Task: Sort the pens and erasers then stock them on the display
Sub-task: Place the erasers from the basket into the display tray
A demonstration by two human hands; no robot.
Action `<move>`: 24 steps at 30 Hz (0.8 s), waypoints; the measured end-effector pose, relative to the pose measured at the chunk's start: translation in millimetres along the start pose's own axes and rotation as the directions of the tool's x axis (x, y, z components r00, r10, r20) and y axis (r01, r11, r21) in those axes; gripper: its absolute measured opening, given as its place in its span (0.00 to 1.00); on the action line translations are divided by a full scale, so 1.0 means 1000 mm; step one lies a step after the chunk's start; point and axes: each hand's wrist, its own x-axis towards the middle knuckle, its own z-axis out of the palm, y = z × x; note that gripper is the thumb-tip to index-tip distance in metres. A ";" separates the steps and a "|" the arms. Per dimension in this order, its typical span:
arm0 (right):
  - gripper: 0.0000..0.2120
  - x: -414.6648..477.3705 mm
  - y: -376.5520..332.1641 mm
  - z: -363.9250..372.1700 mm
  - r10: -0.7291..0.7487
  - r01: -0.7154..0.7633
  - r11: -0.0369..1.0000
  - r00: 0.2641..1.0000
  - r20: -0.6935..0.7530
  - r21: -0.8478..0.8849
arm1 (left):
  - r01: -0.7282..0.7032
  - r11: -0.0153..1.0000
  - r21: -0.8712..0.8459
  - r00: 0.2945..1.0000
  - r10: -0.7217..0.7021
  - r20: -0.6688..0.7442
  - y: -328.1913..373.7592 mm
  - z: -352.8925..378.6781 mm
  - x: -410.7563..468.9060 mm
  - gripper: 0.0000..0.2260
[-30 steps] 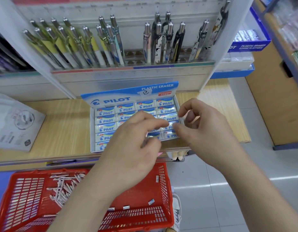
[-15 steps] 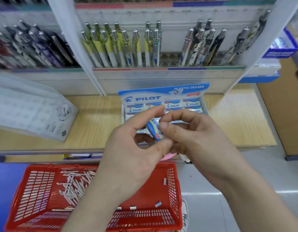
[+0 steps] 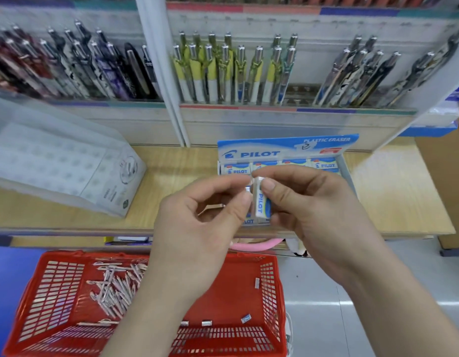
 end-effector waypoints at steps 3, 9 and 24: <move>0.15 0.005 -0.006 0.002 -0.008 0.012 0.999 0.995 0.104 -0.036 | -0.017 0.998 0.053 0.982 0.006 0.188 -0.001 -0.011 0.011 0.15; 0.21 0.015 -0.012 0.001 0.034 -0.025 0.997 0.991 0.126 -0.075 | 0.002 0.999 0.033 0.975 -0.009 0.223 0.004 -0.023 0.032 0.10; 0.12 0.031 0.013 0.006 -0.394 0.222 0.493 0.919 0.012 -0.841 | -0.119 0.827 0.550 0.951 0.255 -0.177 -0.038 -0.005 0.057 0.09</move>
